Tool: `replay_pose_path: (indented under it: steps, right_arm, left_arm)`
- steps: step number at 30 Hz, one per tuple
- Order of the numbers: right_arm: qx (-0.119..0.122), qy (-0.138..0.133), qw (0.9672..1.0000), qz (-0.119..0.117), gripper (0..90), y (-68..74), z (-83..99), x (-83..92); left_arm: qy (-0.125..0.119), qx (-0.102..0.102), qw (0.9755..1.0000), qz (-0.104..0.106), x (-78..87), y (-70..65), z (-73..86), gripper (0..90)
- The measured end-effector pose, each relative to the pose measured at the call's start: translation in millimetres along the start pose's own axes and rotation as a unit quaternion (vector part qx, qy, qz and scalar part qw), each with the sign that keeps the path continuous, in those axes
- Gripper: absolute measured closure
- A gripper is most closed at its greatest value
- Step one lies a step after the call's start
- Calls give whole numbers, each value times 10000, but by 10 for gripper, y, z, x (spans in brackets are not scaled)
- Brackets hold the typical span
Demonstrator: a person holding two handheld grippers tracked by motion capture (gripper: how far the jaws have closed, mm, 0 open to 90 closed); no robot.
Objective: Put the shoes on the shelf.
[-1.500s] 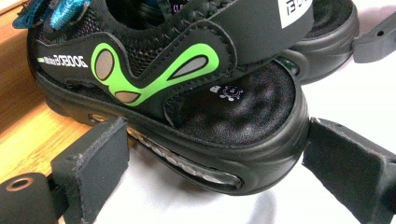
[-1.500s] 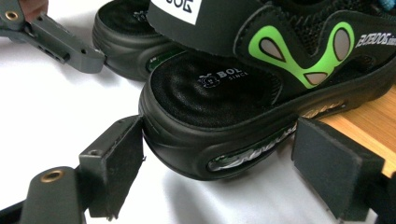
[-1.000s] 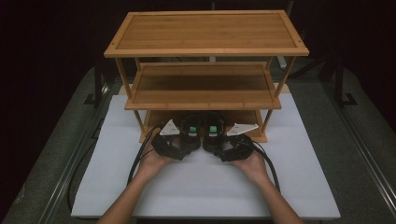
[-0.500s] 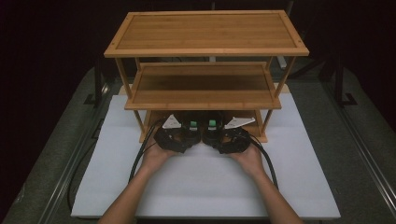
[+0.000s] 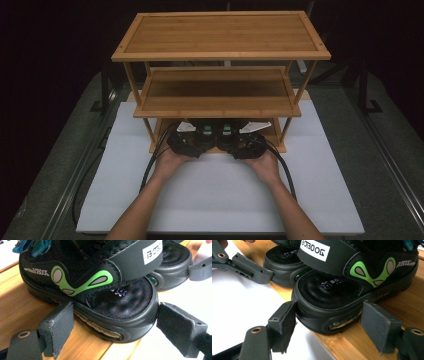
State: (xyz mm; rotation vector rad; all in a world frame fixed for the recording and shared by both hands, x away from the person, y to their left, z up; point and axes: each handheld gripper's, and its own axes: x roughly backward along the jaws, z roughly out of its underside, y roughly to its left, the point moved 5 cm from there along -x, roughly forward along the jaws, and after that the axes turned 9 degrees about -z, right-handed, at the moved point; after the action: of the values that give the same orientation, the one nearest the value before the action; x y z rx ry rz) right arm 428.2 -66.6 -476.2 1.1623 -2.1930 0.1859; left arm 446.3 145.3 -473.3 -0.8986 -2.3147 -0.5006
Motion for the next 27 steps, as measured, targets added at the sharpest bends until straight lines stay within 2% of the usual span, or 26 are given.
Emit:
replay_pose_path:
  steps: [3,7,8,10,13,19,20,21,23,24,26,27]
  right_arm:
    - [-24,17,10000,40,297,-34,-7,-13]
    - [91,15,9998,166,316,-87,-29,-45]
    - [42,-4,9998,187,319,-84,-35,-53]
    - [-61,-95,9999,106,319,-71,-47,-71]
    - [-7,-81,9998,187,319,-84,-42,-77]
    - [-56,-112,9998,146,318,-80,-40,-77]
    - [19,-35,9998,214,320,-102,-28,-65]
    - [-11,-36,9998,202,328,-101,-28,-58]
    - [-90,-115,9998,150,318,-82,-41,-37]
    - [-32,-68,9998,171,296,-89,-37,-18]
    - [-72,-34,9998,157,257,-75,-40,17]
    - [-9,17,9997,223,244,-88,-28,49]
  left_arm:
    - [50,-29,10000,-20,-21,18,-3,143]
    - [13,66,10000,5,-35,11,-9,143]
    - [18,65,10000,7,-36,12,-9,143]
    - [9,59,10000,-1,-44,13,-9,143]
    - [4,9,10000,-39,-56,18,-6,143]
    - [-1,27,10000,-68,-58,14,-5,143]
    - [2,54,10000,-70,-54,12,-4,143]
    - [48,33,10000,-60,-43,24,3,148]
    - [81,108,9999,7,-39,25,16,150]
    - [62,149,9999,8,-26,21,21,149]
    - [36,237,9997,18,-1,27,38,137]
    - [45,273,9996,55,12,30,47,130]
